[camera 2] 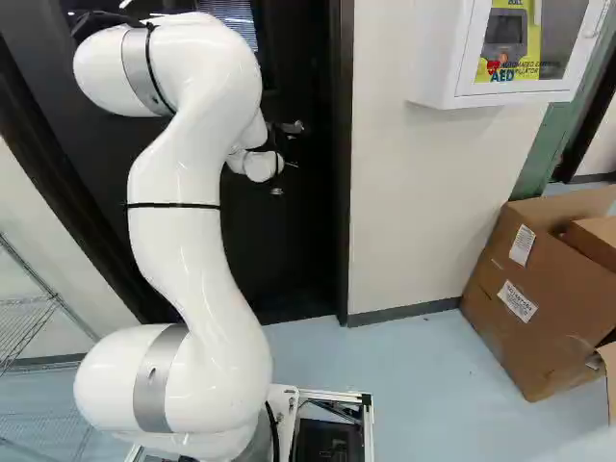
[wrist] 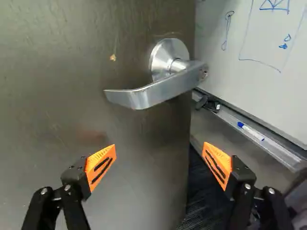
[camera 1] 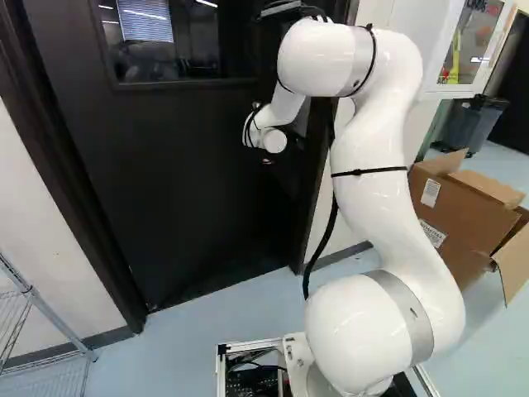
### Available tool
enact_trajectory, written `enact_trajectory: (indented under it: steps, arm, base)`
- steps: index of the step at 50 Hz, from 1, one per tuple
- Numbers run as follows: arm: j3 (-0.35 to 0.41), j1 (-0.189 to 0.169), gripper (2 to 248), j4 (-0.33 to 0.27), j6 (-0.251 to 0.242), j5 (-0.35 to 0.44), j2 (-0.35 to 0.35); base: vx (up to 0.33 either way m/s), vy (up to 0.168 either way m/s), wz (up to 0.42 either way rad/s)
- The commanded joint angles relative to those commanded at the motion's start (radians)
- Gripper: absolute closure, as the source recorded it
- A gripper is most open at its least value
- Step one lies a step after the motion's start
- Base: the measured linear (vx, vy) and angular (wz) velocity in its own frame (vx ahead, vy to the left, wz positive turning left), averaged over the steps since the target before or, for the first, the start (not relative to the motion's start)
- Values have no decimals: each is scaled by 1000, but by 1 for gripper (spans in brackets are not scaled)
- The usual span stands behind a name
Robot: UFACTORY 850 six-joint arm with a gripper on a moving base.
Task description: Open the door and move inside
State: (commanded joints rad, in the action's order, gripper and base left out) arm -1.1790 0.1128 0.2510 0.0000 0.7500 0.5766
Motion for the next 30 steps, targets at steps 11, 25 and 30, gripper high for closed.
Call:
enact_trajectory:
  steps: [11, 25, 30]
  arm:
    - [65, 7, 3, 13, 0, 0, -50]
    - [149, 13, 3, 12, 0, 0, -115]
    - [179, 13, 3, 3, 0, 0, -139]
  base:
    - [0, 0, 0]
    - [0, 0, 0]
    - [0, 0, 0]
